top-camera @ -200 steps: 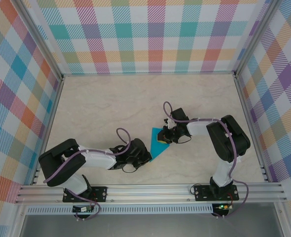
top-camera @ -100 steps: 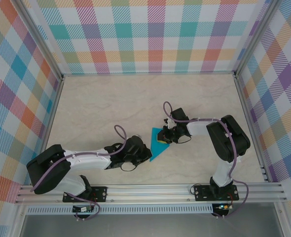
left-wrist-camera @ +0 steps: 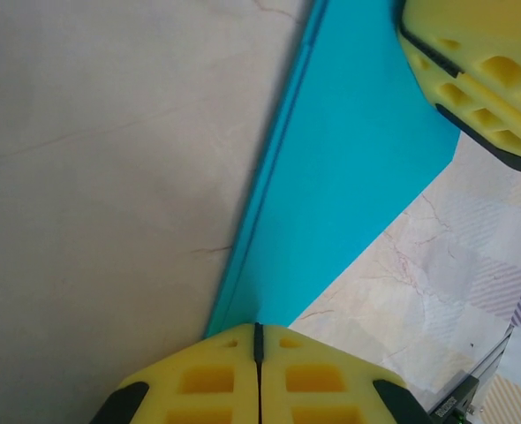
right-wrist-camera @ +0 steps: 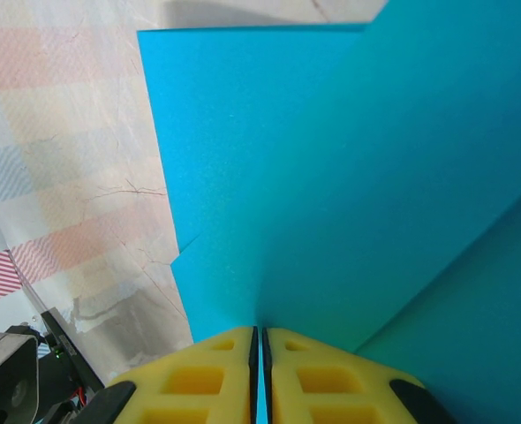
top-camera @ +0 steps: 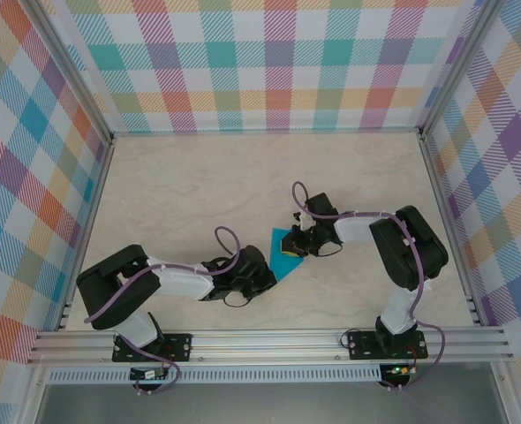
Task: Fold a paper plane with a square sheet of paper (pick it up from the middle)
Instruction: Fourth fold the wing at the center of the table.
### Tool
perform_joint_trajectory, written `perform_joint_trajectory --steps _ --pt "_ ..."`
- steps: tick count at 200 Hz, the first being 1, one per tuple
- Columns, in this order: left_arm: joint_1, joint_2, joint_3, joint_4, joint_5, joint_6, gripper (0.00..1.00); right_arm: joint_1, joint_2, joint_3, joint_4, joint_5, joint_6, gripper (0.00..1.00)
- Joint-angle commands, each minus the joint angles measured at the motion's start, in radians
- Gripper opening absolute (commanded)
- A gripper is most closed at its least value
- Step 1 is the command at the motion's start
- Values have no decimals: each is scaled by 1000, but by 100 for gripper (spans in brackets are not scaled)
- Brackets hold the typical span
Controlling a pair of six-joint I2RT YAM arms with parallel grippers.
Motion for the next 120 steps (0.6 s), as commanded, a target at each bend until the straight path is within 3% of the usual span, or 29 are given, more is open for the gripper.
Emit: perform_joint_trajectory --steps 1,54,83,120 --pt "-15 -76 -90 -162 -34 -27 6 4 86 -61 -112 179 -4 14" --pt "-14 -229 -82 -224 -72 35 8 4 84 -52 -109 171 1 14" --pt "-14 -183 58 -295 -88 140 8 4 79 -45 -112 165 6 15" --pt "14 -68 128 -157 -75 170 8 5 58 -30 -119 153 10 15"
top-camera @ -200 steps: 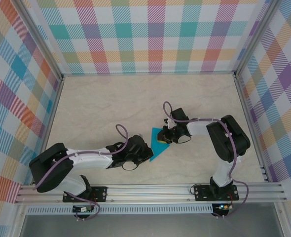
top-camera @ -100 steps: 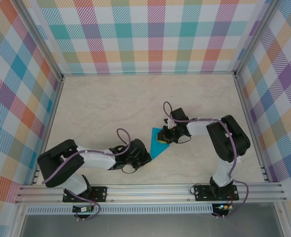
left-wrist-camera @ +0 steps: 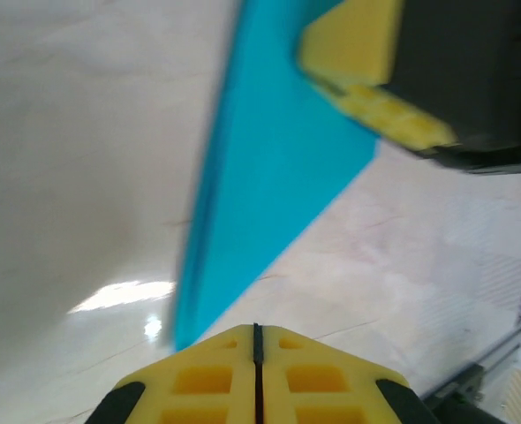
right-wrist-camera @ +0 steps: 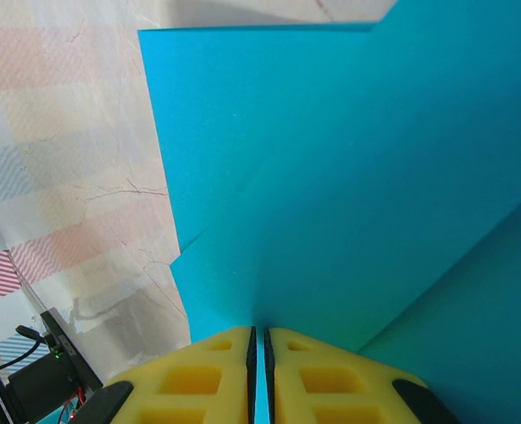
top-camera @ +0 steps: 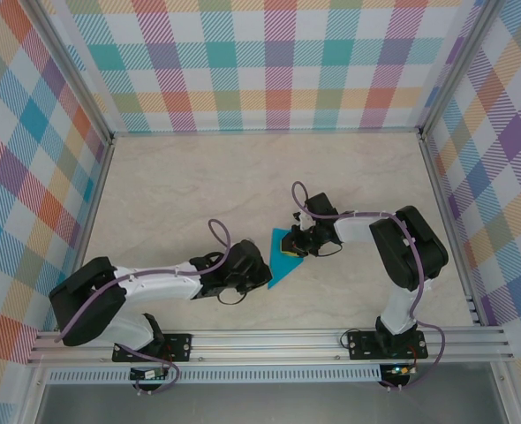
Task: Fold a paper plane with a square sheet of paper (pick it up from the middle)
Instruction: Fourth fold the wing at the center of the table.
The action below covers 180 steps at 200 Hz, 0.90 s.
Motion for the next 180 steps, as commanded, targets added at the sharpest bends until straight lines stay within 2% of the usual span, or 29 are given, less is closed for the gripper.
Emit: perform_joint_trajectory --steps 1,17,50,72,102,132,180 --pt "16 79 39 59 -3 57 8 4 59 -33 -115 151 8 15" --pt "25 138 65 108 16 66 8 3 53 -17 -126 145 8 15" --pt "33 226 92 51 -14 67 6 3 33 10 -139 136 5 15" --pt "32 247 76 -24 -68 53 3 3 5 46 -180 144 -11 15" --pt "15 233 34 -22 -79 52 1 3 -90 88 -229 154 -58 14" --pt "9 226 24 -14 -85 50 0 23 -131 56 -183 93 -46 5" --pt "8 247 34 1 -71 47 0 91 -91 -35 -29 25 24 4"
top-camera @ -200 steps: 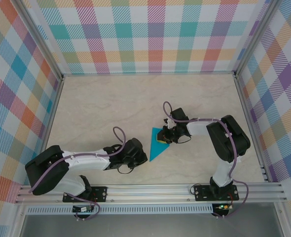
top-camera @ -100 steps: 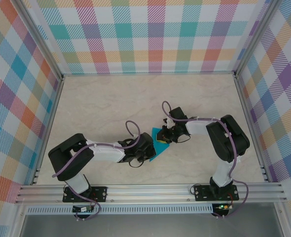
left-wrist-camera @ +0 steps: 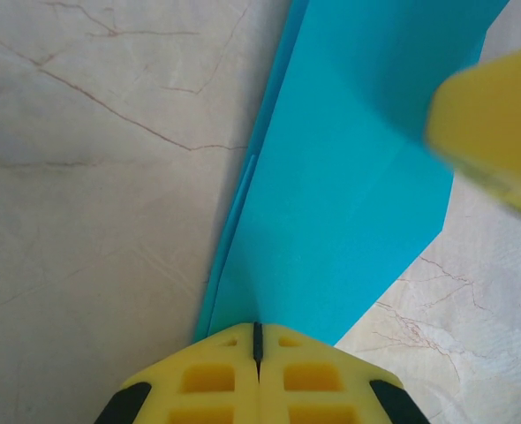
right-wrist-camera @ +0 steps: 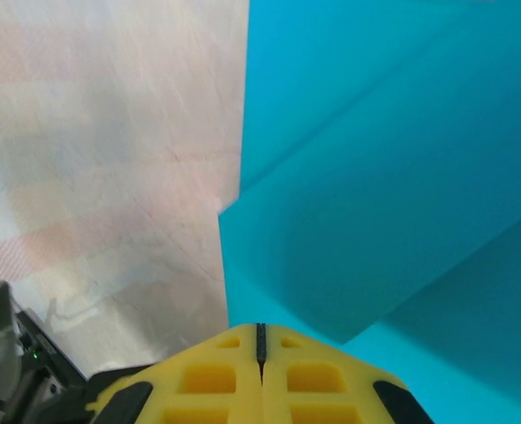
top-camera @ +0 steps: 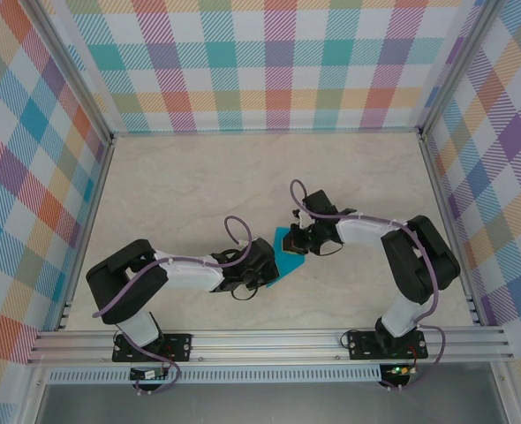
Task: Fold a paper plane with a square sheet of paper (pick it up from the middle)
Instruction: Fourth fold the wing at the center of the table.
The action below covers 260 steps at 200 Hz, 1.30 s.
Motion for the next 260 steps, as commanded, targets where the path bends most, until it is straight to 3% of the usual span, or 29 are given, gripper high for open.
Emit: perform_joint_trajectory --steps 1,27,56,73,260 --pt "-6 21 -29 -76 -26 5 0 33 28 -40 79 -60 34 4" --pt "-7 28 -30 -73 -21 3 0 48 49 -49 91 -51 36 4" --pt "-8 29 -33 -78 -19 2 0 40 65 -34 6 92 10 5" --pt "-8 31 -33 -79 -17 2 0 18 92 -17 5 108 2 5" --pt "-20 51 -36 -69 7 4 0 -272 223 170 12 13 -104 11"
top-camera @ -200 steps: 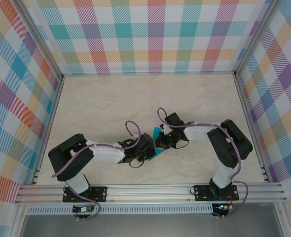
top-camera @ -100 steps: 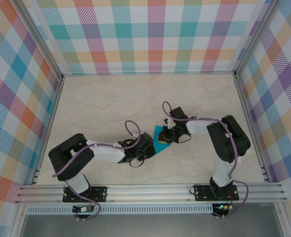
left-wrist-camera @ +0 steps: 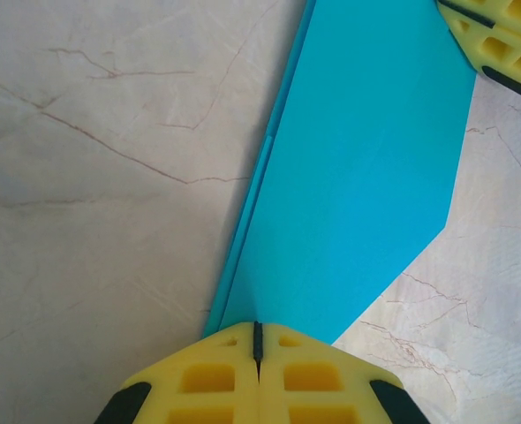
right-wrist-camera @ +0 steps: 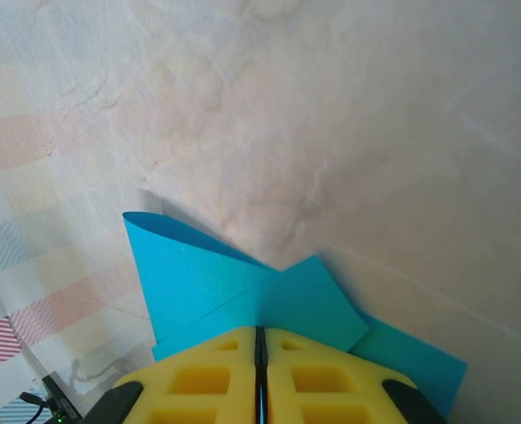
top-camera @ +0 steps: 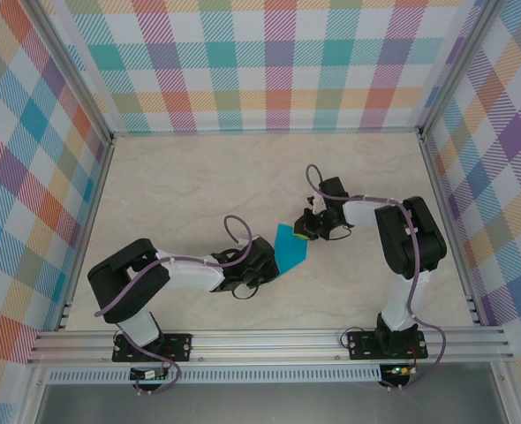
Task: Fold a paper plane with a square sheet of paper (pick it up from the middle)
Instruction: Fourth fold the wing at the center of the table.
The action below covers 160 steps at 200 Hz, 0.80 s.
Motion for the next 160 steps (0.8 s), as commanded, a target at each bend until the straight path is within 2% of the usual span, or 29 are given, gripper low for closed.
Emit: perform_joint_trajectory --steps 1,88,118,140,160 --pt "-15 39 -33 -103 26 3 0 -53 29 21 28 69 -33 11" --pt "-30 29 -56 -91 18 -14 0 -95 3 95 -41 16 -90 18" --pt "-39 7 -57 -76 20 -30 0 -93 -126 40 -51 -34 -75 31" --pt "-46 -2 -59 -33 35 -55 0 -90 -217 -17 -68 -33 -48 49" --pt "-56 -2 -53 3 42 -76 0 -83 -292 -77 -89 -11 -25 59"
